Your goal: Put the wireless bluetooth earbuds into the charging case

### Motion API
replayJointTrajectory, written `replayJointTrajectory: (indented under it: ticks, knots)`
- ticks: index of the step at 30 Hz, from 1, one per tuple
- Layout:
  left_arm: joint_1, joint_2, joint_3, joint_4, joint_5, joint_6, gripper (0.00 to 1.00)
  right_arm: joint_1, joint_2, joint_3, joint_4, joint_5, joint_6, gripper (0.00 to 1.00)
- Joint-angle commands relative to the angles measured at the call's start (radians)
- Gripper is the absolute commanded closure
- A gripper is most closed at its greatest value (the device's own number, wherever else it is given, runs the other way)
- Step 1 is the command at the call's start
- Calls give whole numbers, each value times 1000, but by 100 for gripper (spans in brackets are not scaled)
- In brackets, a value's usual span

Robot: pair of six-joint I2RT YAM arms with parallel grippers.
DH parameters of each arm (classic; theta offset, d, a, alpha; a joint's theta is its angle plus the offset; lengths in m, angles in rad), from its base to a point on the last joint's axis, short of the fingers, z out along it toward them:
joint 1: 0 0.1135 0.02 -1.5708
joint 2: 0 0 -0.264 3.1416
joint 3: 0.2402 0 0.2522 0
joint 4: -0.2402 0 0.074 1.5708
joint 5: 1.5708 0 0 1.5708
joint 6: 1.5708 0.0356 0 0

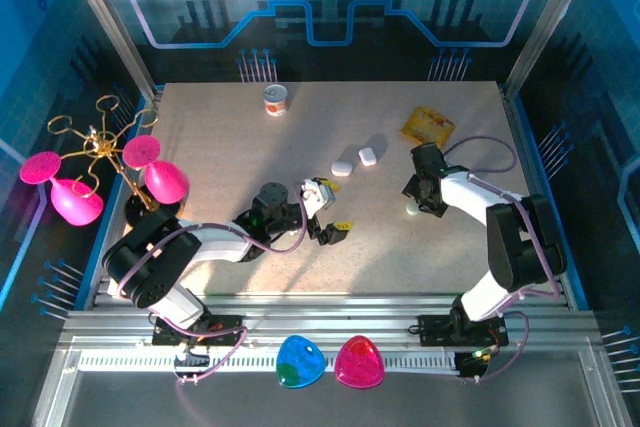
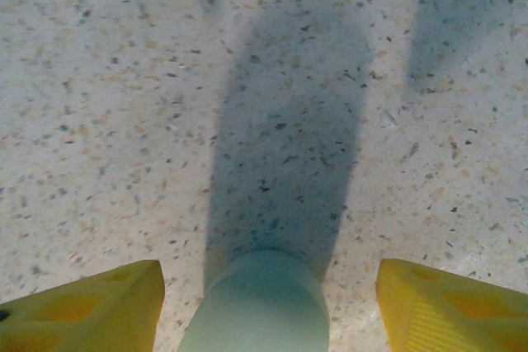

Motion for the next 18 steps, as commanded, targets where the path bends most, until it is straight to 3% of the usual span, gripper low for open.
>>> replayJointTrajectory:
  ticks: [1,13,18]
  knots:
    - [-12,-2,23,7,-10,23,1,-19,34,45,-44,-31,78,36]
    - [-19,6,37,4,-14,28,1,-33,96,61,-58,-110,186,48]
    - [-25,13,38,2,-19,34,1,-36,74,55,-52,-124,190,60]
